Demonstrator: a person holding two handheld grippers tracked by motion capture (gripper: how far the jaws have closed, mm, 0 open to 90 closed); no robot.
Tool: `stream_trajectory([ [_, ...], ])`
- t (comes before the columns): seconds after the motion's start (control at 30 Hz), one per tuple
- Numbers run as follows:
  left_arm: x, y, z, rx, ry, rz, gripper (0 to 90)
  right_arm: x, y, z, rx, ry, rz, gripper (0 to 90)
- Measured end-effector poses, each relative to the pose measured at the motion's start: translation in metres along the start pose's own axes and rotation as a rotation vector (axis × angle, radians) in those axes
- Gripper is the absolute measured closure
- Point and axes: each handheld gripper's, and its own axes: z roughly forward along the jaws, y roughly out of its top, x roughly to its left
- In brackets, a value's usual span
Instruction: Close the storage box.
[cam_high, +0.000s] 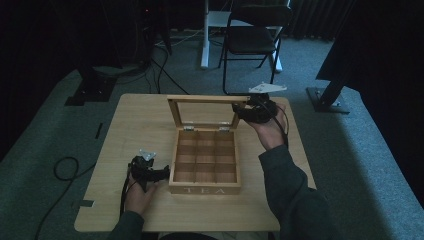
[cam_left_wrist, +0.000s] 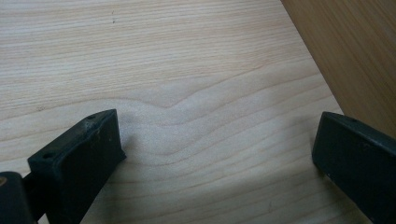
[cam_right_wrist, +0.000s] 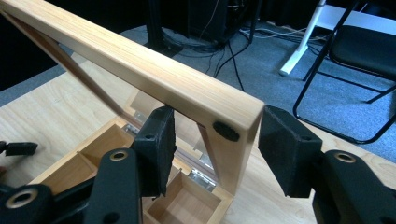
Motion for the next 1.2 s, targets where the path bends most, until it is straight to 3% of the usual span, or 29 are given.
stream_trajectory([
  [1.2, 0.000, 0.000, 0.000, 0.001, 0.000, -0.001, 1.6, 0.015, -0.027, -0.021, 0.003, 0.049, 0.009, 46.6],
])
